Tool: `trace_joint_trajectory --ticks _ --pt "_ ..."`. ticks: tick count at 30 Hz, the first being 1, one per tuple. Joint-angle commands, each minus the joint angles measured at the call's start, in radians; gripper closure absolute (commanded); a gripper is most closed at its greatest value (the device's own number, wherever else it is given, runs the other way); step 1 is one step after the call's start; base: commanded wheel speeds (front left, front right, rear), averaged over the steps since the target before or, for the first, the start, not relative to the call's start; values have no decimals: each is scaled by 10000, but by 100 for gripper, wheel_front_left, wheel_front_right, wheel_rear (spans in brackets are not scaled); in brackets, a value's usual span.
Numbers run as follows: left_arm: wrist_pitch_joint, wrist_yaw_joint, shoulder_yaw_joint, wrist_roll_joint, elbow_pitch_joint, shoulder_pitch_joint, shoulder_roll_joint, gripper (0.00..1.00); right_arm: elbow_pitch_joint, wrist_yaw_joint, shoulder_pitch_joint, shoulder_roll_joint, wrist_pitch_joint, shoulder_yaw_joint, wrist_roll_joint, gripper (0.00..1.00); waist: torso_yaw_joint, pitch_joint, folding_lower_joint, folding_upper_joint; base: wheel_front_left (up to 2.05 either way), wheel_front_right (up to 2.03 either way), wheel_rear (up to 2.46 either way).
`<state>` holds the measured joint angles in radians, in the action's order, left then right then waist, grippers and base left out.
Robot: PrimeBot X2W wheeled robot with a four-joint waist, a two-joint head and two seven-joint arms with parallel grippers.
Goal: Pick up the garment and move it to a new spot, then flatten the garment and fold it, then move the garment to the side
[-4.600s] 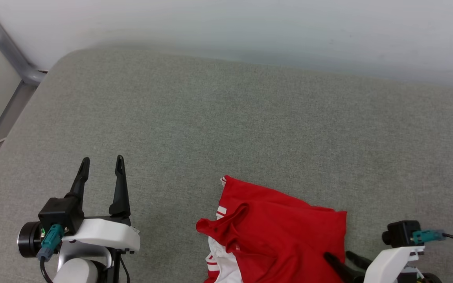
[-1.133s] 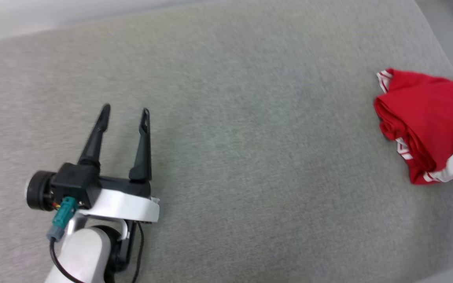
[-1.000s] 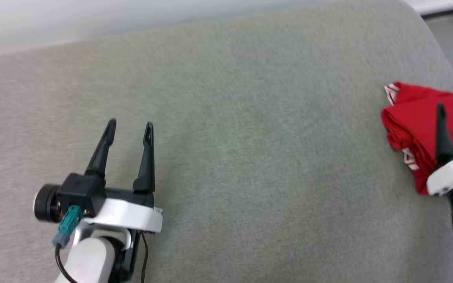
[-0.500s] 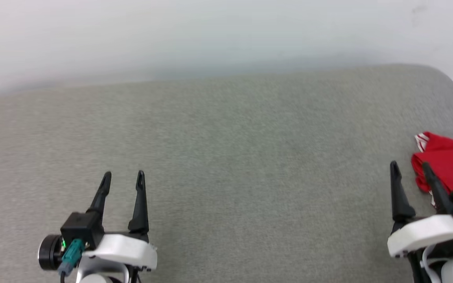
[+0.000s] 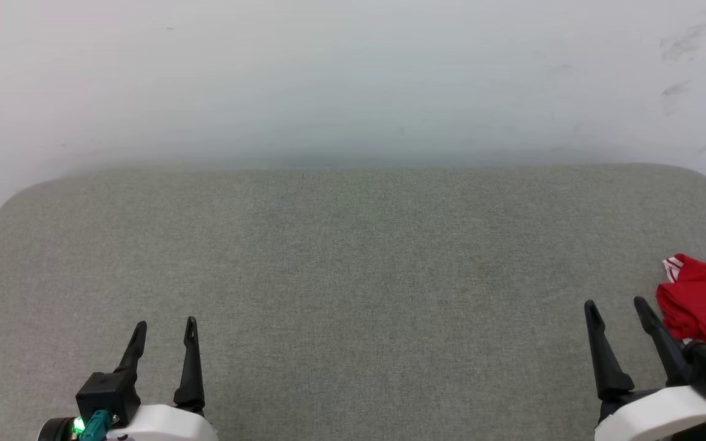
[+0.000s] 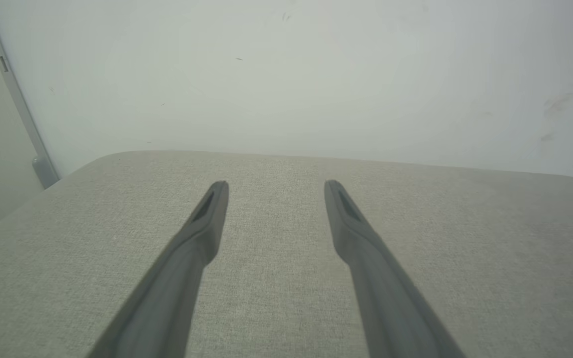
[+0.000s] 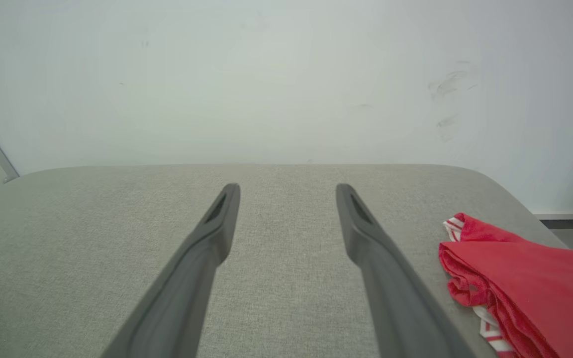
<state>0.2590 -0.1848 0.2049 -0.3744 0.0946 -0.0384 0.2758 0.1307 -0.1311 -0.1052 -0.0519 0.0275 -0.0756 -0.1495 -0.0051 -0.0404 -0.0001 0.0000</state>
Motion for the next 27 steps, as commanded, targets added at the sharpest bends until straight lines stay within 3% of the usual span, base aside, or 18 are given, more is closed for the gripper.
trace_joint_trajectory --ticks 1,27 --pt "50 40 -18 -33 45 -116 24 0 51 9 -147 23 42 -2 -59 0 -6 -17 1 0 0 0 0" --pt "78 267 5 -8 676 64 -112 0 470 9 -524 27 345 23 -159 0 -105 -130 1 0 0 0 0"
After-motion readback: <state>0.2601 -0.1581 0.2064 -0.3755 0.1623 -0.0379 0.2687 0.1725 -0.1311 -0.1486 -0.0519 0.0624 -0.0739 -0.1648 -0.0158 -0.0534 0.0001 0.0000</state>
